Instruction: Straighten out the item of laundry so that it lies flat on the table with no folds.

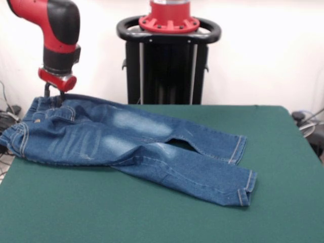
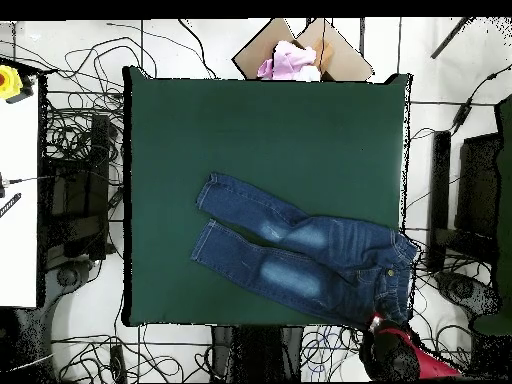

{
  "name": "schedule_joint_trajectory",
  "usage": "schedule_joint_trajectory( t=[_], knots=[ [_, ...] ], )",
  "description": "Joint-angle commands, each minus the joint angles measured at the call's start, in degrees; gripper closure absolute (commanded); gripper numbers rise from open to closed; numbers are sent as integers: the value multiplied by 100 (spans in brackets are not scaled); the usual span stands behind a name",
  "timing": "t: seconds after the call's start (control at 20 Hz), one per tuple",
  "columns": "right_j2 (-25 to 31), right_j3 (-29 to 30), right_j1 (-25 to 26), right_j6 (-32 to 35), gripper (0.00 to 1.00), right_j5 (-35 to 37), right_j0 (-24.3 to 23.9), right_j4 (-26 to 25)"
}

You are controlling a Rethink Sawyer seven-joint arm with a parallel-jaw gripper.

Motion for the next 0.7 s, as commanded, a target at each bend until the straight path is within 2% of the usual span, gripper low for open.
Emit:
schedule_joint_trajectory(
  t=[0.05,0.25,0.4,0.5,0.7],
  knots=[
    [1302,256,-633,245,0,1111,64,111],
    [1620,547,-1233,-13,0,1866,-43,305],
    [2181,721,-1517,-315,0,2531,-395,495],
    [2383,882,-1606,-145,0,2457,-497,561],
    [2216,845,-1652,314,0,2202,-147,506]
  ],
)
